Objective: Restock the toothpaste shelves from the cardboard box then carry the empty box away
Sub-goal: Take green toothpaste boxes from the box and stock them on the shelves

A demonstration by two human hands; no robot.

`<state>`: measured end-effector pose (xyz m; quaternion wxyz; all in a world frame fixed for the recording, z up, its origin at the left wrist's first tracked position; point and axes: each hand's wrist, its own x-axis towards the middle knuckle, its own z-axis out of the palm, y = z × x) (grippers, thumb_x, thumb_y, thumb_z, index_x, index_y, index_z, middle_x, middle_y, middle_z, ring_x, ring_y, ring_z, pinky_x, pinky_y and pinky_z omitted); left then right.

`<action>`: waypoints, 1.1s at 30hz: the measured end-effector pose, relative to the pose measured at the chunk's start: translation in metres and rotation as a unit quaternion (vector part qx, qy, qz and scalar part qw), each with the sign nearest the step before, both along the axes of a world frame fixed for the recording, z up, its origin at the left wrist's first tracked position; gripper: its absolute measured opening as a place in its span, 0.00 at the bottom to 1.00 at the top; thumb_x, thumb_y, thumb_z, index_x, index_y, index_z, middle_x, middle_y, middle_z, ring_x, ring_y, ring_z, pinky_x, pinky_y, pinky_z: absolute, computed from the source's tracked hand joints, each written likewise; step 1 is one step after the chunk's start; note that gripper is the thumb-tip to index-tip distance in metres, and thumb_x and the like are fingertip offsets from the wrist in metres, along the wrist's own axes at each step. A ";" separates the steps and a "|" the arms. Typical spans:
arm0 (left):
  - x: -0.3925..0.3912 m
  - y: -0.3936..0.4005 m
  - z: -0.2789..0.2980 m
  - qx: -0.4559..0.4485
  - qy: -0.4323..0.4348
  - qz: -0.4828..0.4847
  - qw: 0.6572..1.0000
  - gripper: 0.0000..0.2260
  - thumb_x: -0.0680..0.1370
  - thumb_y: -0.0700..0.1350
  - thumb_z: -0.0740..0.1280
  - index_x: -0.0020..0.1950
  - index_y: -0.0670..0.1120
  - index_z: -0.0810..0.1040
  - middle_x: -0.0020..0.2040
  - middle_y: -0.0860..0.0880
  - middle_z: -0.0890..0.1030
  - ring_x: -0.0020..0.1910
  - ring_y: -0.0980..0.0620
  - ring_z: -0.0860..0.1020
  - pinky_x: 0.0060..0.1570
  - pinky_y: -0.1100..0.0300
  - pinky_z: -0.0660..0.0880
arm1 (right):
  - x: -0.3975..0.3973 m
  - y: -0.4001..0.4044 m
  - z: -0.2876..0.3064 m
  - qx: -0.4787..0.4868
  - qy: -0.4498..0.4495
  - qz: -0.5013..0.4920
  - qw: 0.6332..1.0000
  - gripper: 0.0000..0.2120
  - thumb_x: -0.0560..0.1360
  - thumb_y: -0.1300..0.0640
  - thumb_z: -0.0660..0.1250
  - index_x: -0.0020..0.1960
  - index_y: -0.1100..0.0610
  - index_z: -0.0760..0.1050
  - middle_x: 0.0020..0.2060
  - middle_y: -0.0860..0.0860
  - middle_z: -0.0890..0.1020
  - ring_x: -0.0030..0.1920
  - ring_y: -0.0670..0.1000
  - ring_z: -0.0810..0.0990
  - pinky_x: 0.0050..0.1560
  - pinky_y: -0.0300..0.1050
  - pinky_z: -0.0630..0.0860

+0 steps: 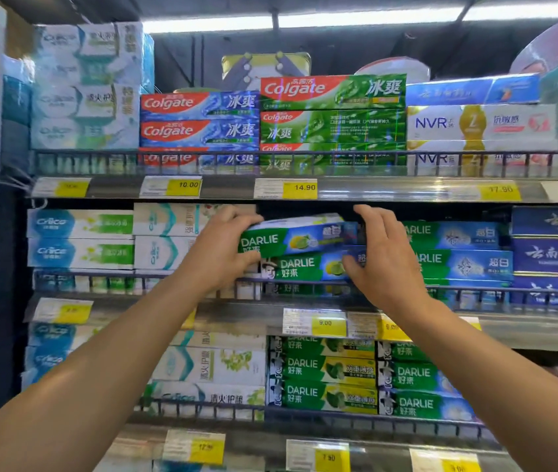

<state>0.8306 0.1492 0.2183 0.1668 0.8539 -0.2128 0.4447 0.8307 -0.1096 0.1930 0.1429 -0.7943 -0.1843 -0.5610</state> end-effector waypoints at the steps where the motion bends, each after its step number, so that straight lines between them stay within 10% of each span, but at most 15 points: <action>1: -0.002 0.011 -0.001 -0.017 -0.001 0.009 1.000 0.27 0.73 0.43 0.74 0.71 0.47 0.71 0.63 0.46 0.71 0.63 0.47 0.71 0.61 0.59 0.65 | 0.001 0.004 -0.001 -0.008 -0.007 -0.002 1.000 0.28 0.71 0.60 0.73 0.69 0.58 0.68 0.61 0.55 0.72 0.58 0.58 0.71 0.58 0.53 0.71; 8: -0.003 0.061 -0.011 -0.095 0.012 0.030 0.995 0.26 0.73 0.42 0.74 0.70 0.44 0.73 0.60 0.44 0.73 0.59 0.46 0.73 0.57 0.62 0.65 | 0.007 0.027 0.016 -0.192 0.158 -0.075 0.966 0.23 0.77 0.54 0.66 0.71 0.51 0.69 0.66 0.52 0.74 0.63 0.59 0.72 0.61 0.53 0.73; 13: -0.002 0.067 -0.012 -0.106 0.010 0.018 0.994 0.26 0.73 0.43 0.74 0.70 0.45 0.73 0.55 0.49 0.70 0.55 0.51 0.72 0.55 0.65 0.64 | 0.019 0.041 0.021 -0.201 0.208 -0.147 0.946 0.23 0.80 0.42 0.58 0.72 0.49 0.66 0.67 0.53 0.75 0.64 0.59 0.75 0.65 0.56 0.70; 33: 0.010 0.073 -0.014 -0.113 0.020 -0.040 0.993 0.25 0.72 0.41 0.74 0.69 0.47 0.74 0.55 0.50 0.71 0.54 0.53 0.71 0.56 0.64 0.65 | 0.026 0.075 0.019 -0.145 0.295 -0.081 0.941 0.20 0.81 0.47 0.60 0.72 0.46 0.68 0.67 0.53 0.76 0.67 0.60 0.70 0.64 0.56 0.66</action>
